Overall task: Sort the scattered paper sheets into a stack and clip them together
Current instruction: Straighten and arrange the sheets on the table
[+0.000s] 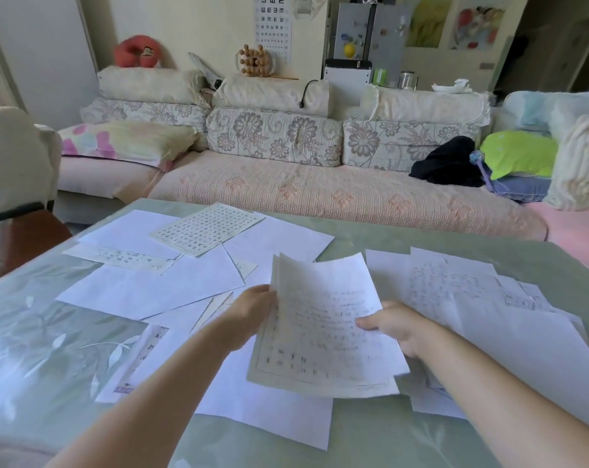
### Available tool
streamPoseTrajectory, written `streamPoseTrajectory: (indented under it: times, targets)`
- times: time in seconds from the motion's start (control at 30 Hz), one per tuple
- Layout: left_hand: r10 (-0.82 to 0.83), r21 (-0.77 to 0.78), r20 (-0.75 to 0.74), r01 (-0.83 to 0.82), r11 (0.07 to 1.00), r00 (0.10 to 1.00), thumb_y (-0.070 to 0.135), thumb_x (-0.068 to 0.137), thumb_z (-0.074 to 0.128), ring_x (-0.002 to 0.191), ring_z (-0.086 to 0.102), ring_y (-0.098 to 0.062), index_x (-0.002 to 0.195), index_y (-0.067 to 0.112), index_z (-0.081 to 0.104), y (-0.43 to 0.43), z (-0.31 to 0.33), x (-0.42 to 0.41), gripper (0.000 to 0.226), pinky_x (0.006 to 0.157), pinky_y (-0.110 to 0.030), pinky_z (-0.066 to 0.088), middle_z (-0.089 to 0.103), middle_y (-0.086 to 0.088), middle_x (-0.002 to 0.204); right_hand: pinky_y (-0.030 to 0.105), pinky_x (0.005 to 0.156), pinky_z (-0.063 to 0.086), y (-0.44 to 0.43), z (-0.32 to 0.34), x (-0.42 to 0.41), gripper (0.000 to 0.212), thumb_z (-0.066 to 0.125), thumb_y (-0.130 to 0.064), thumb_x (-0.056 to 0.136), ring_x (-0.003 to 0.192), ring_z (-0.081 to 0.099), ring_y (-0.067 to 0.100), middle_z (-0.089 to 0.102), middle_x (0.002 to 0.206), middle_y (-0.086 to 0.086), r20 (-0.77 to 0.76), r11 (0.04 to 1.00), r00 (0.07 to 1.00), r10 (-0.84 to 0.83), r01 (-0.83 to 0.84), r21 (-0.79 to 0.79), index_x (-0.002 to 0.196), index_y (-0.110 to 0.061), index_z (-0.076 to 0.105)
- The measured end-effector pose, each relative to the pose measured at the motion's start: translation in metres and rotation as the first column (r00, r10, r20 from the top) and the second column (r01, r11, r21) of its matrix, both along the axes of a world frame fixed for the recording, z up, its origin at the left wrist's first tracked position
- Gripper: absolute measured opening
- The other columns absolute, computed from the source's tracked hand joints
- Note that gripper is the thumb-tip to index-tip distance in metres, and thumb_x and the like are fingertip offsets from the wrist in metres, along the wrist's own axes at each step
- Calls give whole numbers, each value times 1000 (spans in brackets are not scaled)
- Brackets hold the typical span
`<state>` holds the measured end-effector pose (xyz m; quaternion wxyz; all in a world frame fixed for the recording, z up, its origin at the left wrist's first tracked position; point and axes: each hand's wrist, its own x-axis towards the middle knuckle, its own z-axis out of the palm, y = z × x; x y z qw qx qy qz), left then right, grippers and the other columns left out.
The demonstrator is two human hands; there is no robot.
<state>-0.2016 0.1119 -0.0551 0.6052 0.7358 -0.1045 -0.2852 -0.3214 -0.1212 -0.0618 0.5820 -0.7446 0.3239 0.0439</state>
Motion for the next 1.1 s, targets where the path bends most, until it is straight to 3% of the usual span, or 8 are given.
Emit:
streamPoseTrajectory:
  times: [0.07, 0.17, 0.23, 0.33, 0.57, 0.77, 0.93, 1.1]
  targets:
    - [67, 143, 273, -109, 984, 960, 15, 97, 45, 73, 63, -21, 99, 13, 63, 7, -3, 15, 18, 63, -27, 49, 66, -1, 80, 45, 98, 53, 2, -2, 3, 36, 76, 4, 81, 104, 68, 29, 72, 113, 12, -4, 996, 999, -34, 33, -84, 115, -2, 68]
    - [-158, 561, 619, -292, 774, 769, 38, 88, 59, 114, 53, -23, 125, 26, 53, 36, -19, 49, 39, 89, -34, 45, 62, 4, 120, 45, 91, 56, 4, 0, 7, 32, 79, 8, 75, 97, 70, 29, 74, 105, 13, -6, 994, 999, -54, 53, -100, 103, -4, 68]
    - [-299, 713, 621, -364, 599, 725, 63, 79, 59, 133, 36, -24, 137, 31, 44, 55, -32, 64, 69, 105, -39, 32, 46, 3, 142, 41, 84, 57, 7, -1, 10, 28, 79, 4, 78, 95, 70, 27, 73, 104, 11, 15, 995, 998, -67, 68, -79, 101, -5, 66]
    - [-286, 740, 598, -379, 555, 749, 84, 72, 48, 141, 27, -25, 147, 32, 31, 63, -38, 76, 93, 110, -43, 26, 33, 3, 153, 46, 93, 55, 12, -2, 17, 27, 75, -10, 85, 100, 69, 28, 72, 108, 10, 66, 995, 995, -73, 77, -67, 110, -5, 64]
    - [-435, 711, 699, -487, 507, 568, 45, 95, 47, 98, 62, -29, 124, 20, 51, 52, -29, 84, 39, 72, -31, 48, 68, -4, 103, 42, 94, 55, 28, -12, 32, 20, 66, -9, 91, 98, 70, 26, 73, 107, 8, 104, 993, 994, -17, 29, -110, 111, -7, 66]
    - [-378, 577, 814, -540, 613, 442, 14, 94, 42, 66, 52, -30, 81, 18, 51, 48, -18, 75, 16, 55, -29, 33, 56, -5, 70, 45, 96, 54, 22, -18, 32, 29, 73, 1, 83, 99, 71, 27, 74, 105, 9, 70, 994, 998, -5, 12, -108, 110, -5, 66]
    - [-353, 516, 790, -231, 825, 502, 32, 96, 48, 59, 47, -21, 69, 14, 48, 37, 7, 39, 33, 51, -28, 30, 47, 2, 56, 44, 102, 51, 23, -18, 34, 29, 68, 6, 83, 102, 69, 28, 74, 107, 11, 54, 999, 998, -25, 27, -44, 111, -2, 68]
    - [-540, 542, 509, 237, 806, 671, 49, 84, 61, 72, 60, -8, 80, 35, 72, 22, 9, -8, 18, 81, -30, 56, 67, 14, 75, 37, 80, 56, 15, -2, 28, 49, 46, -48, 96, 95, 70, 31, 73, 112, 16, 61, 944, 990, -127, 101, 315, 116, -9, 69]
